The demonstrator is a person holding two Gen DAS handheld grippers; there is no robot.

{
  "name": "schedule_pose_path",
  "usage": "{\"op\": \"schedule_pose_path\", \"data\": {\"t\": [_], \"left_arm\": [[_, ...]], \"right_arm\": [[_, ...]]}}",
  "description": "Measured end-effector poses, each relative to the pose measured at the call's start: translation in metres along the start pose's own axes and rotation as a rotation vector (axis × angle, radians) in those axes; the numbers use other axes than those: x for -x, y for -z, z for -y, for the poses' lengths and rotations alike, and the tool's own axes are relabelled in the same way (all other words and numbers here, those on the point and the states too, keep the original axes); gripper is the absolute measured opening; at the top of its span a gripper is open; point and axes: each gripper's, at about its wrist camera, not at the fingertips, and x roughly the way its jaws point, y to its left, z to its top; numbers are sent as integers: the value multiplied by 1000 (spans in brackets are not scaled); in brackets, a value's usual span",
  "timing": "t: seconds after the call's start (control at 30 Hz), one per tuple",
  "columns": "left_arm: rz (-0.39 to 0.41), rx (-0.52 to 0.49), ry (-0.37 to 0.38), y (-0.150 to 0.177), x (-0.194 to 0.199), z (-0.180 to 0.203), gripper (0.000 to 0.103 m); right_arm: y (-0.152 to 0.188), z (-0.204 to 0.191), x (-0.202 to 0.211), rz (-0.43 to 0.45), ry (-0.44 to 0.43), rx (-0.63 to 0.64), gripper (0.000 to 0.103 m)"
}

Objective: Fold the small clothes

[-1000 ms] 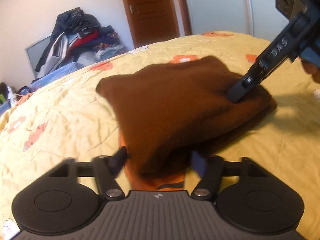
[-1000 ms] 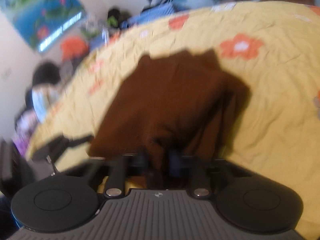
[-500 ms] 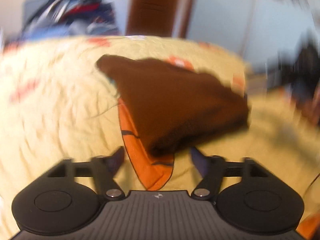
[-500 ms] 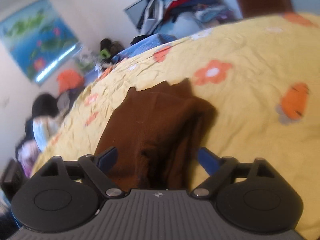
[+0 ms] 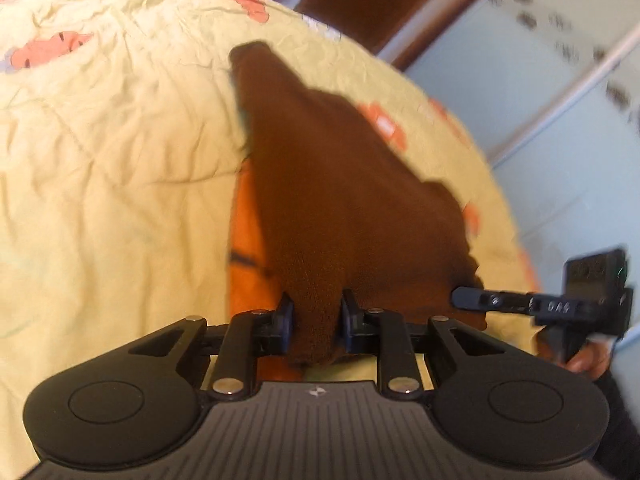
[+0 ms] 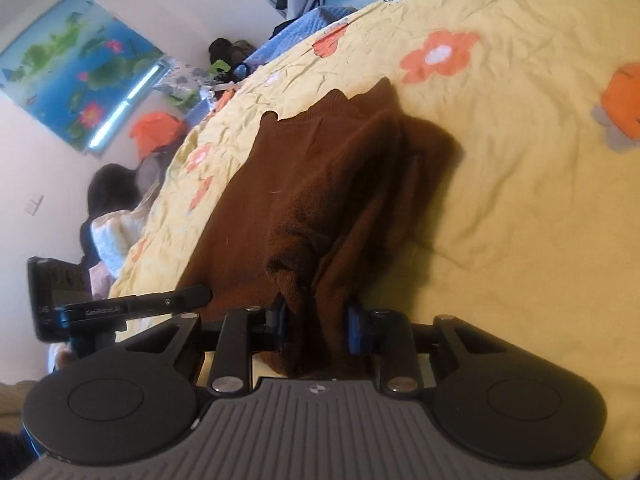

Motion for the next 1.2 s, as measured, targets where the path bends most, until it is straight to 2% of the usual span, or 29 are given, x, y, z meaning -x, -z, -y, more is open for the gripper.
{"op": "schedule_pose_path", "data": {"t": [0.03, 0.1, 0.13, 0.17, 0.2, 0.23, 0.27, 0.33, 0.4, 0.43, 0.53, 0.6, 0.63, 0.7, 0.73, 0.77, 0.8, 0.87, 0.97, 1.03, 1.13, 1.2], "left_arm": [[18, -34, -17, 3, -2, 1, 27], [44, -70, -36, 5, 1, 7, 33], [60, -91, -45, 5, 4, 10, 42], [87, -114, -62, 6, 8, 13, 50], [121, -134, -88, 9, 13, 14, 67], [159, -151, -108, 12, 18, 14, 76], [192, -162, -117, 15, 22, 12, 76], [207, -148, -113, 17, 22, 8, 76], [231, -106, -117, 16, 23, 9, 76], [246, -114, -102, 14, 24, 15, 76], [269, -219, -101, 8, 15, 43, 76], [230, -324, -126, 8, -2, 63, 76], [200, -370, -164, 8, -15, 70, 76], [166, -446, -238, 12, -33, 78, 83], [171, -467, -246, 13, -37, 79, 84], [171, -474, -244, 14, -38, 78, 85], [168, -479, -242, 13, -38, 78, 85], [162, -484, -236, 13, -36, 76, 85], [166, -471, -217, 7, -21, 72, 85], [202, -439, -185, -4, -10, 66, 85], [224, -421, -193, -36, -19, 64, 85], [195, -426, -198, -59, -40, 66, 85]], "right_arm": [[5, 3, -6, -19, 28, 6, 31], [14, 5, -8, 6, 8, 15, 35], [12, 5, -7, 6, 7, -1, 42], [7, 5, -4, 2, 3, -27, 57], [0, 4, 1, 5, 19, -43, 74], [-5, 3, 9, 37, 50, -38, 77], [-12, 1, 20, 101, 77, -18, 78], [-31, -5, 37, 218, 97, -6, 78], [-53, -12, 39, 279, 104, -9, 77], [-65, -17, 32, 282, 86, 3, 77], [-93, -40, -11, 203, 37, 51, 78], [-106, -52, -52, 120, 20, 74, 77], [-110, -58, -73, 76, 27, 93, 76], [-116, -60, -115, -17, 107, 132, 75], [-117, -56, -131, -29, 150, 165, 74], [-118, -56, -134, 23, 143, 223, 75], [-124, -52, -136, 29, 138, 212, 75], [-132, -50, -138, 13, 134, 178, 75], [-127, -63, -135, -24, 194, 271, 75], [-123, -67, -117, 7, 217, 240, 78], [-130, -61, -79, 96, 107, 141, 78], [-132, -49, -69, 120, 47, 39, 80]]}}
